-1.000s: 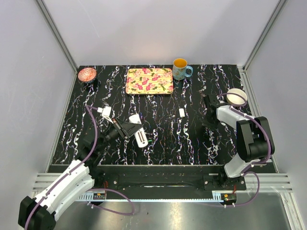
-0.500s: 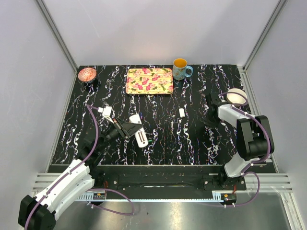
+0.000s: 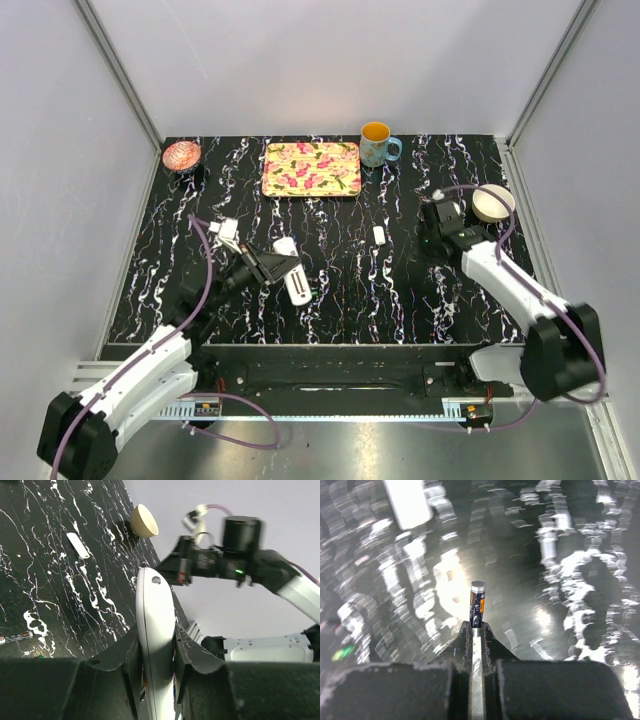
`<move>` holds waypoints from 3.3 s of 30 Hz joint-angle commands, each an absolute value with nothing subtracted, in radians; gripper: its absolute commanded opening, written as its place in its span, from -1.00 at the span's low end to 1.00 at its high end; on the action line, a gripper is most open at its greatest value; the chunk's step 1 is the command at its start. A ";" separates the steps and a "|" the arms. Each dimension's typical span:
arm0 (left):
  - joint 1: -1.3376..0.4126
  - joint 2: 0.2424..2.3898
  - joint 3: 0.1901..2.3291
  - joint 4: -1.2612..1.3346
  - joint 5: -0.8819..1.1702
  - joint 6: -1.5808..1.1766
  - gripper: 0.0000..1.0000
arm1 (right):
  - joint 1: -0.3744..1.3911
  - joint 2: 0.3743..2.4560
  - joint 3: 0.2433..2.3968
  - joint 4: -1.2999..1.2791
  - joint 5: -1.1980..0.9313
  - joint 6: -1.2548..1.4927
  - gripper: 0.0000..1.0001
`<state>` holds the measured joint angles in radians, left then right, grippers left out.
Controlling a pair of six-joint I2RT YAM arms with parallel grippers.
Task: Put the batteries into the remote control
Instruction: Pick up the battery from the center of the board, then load the battery into the remote control.
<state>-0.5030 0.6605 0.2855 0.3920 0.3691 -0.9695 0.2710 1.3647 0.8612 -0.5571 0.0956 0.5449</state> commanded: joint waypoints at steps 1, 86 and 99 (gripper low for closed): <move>-0.505 0.732 0.301 0.572 0.385 -1.012 -1.00 | 0.451 1.178 0.984 -0.682 0.003 0.489 -1.00; -0.629 1.183 0.328 1.210 0.397 -1.347 -1.00 | 0.953 1.674 1.726 -1.035 -0.055 0.483 -1.00; -0.629 1.169 0.341 1.183 0.336 -1.341 -1.00 | 0.953 1.689 1.746 -1.072 -0.044 0.508 -0.69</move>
<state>-0.6064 1.2179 0.3073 1.0405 0.3271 -1.2888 0.9550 1.6695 1.7111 -1.1095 -0.1120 0.4915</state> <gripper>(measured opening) 0.286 0.152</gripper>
